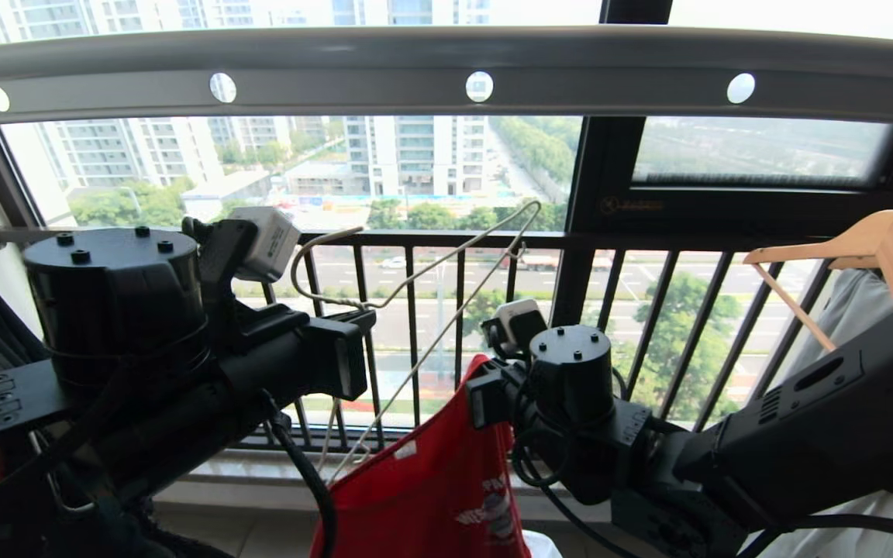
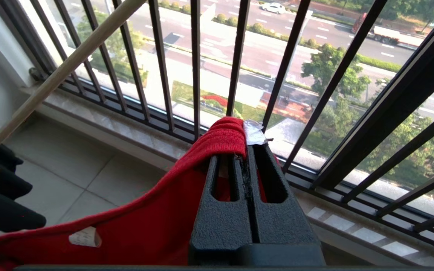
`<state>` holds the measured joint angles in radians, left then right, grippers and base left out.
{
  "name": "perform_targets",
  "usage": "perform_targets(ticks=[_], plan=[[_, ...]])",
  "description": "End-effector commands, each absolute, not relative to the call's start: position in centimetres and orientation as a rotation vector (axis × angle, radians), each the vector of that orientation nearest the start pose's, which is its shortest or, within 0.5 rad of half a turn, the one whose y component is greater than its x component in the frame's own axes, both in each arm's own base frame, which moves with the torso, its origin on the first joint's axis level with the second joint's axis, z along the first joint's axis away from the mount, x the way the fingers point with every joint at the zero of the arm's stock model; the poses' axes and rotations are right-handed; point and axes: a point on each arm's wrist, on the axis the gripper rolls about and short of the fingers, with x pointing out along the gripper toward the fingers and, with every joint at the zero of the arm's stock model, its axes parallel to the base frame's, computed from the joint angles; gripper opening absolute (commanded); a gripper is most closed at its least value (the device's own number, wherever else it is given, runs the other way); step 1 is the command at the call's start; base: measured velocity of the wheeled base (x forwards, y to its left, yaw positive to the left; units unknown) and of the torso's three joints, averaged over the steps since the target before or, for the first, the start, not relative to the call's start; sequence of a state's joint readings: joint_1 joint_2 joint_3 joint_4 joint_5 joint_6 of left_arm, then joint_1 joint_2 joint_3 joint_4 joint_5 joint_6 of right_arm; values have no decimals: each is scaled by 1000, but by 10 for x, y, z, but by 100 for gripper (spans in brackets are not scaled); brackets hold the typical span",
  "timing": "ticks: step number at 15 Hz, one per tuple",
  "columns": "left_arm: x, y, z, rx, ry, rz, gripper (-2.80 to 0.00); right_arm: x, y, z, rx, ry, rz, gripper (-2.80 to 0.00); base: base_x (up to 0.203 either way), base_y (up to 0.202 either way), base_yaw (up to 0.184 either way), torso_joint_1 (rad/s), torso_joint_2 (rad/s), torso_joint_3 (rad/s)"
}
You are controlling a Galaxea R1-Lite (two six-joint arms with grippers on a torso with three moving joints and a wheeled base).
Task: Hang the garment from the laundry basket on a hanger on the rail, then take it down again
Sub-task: Take the clothes off the clothes rack
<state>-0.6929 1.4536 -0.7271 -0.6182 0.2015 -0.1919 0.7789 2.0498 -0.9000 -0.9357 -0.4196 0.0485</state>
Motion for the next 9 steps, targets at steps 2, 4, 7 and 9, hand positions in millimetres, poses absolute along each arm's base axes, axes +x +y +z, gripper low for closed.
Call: perform_targets(ticks=[2, 4, 7, 9], plan=[[198, -159, 225, -166, 114, -471, -280, 266, 264, 113, -81, 192, 377, -280, 0, 0, 0, 0, 0, 0], [199, -159, 224, -164, 115, -462, -280, 266, 265, 113, -81, 192, 377, -280, 0, 0, 0, 0, 0, 0], [202, -161, 220, -150, 124, -435, -280, 270, 266, 102, -95, 211, 373, -280, 0, 0, 0, 0, 0, 0], [206, -162, 217, -134, 124, -367, -280, 278, 262, 93, -107, 213, 352, -280, 0, 0, 0, 0, 0, 0]])
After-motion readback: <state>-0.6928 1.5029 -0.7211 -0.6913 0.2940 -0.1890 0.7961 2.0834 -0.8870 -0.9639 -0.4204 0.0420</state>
